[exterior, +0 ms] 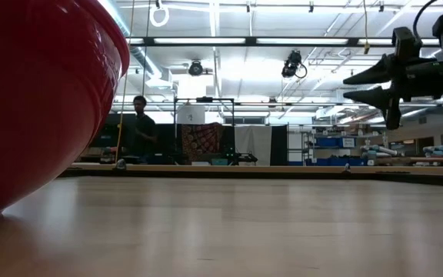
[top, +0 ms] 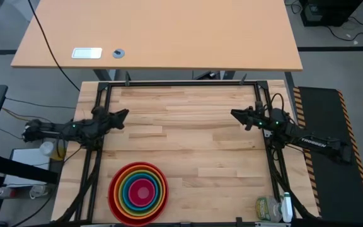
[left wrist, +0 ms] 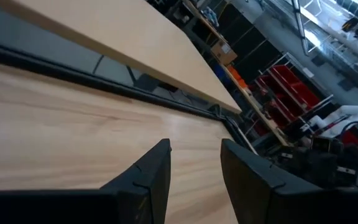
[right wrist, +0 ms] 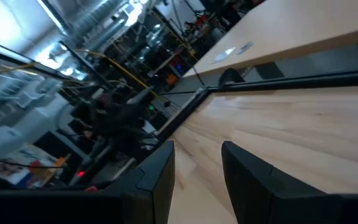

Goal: Nest bowls inside each other
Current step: Return to Home Position

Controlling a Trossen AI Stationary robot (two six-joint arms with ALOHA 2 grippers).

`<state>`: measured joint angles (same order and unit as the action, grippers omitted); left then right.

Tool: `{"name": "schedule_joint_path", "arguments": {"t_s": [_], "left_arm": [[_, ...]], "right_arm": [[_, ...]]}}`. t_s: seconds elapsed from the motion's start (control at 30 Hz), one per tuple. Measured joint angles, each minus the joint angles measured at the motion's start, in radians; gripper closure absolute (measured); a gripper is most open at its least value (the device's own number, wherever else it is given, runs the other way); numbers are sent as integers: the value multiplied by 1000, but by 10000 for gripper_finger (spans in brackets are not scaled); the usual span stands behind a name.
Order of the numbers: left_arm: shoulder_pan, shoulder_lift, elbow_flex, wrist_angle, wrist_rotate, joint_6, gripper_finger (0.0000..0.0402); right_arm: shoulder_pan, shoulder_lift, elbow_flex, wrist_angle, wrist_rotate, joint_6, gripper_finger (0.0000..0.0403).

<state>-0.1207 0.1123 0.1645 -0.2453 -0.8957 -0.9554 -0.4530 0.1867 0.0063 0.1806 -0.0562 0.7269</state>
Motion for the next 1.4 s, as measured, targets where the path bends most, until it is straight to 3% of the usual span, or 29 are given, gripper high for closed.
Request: {"name": "schedule_joint_path", "arguments": {"t_s": [0.23,0.37,0.47,0.7,0.8,0.93,1.03,1.4], "left_arm": [[0,-58,-70,66,46,-1,260],[0,-81,-120,207,89,68,260],[0,-88,-156,319,164,134,260],[-1,-80,-156,318,376,174,261],[-1,-71,-156,317,371,271,260],[-1,-50,-156,317,375,609,260],[-1,-45,-156,317,376,771,260],[-1,-46,-157,316,376,836,260]], "right_arm": [[0,0,0,10,-23,14,261],[0,1,0,-2,-40,16,261],[0,1,0,-7,-41,10,261],[-1,5,0,-10,-42,-53,261],[-1,6,0,-11,-42,-49,261],[-1,6,0,-10,-42,-49,261],[-1,6,0,-9,-42,-49,261],[-1,6,0,7,-42,-49,261]]}}
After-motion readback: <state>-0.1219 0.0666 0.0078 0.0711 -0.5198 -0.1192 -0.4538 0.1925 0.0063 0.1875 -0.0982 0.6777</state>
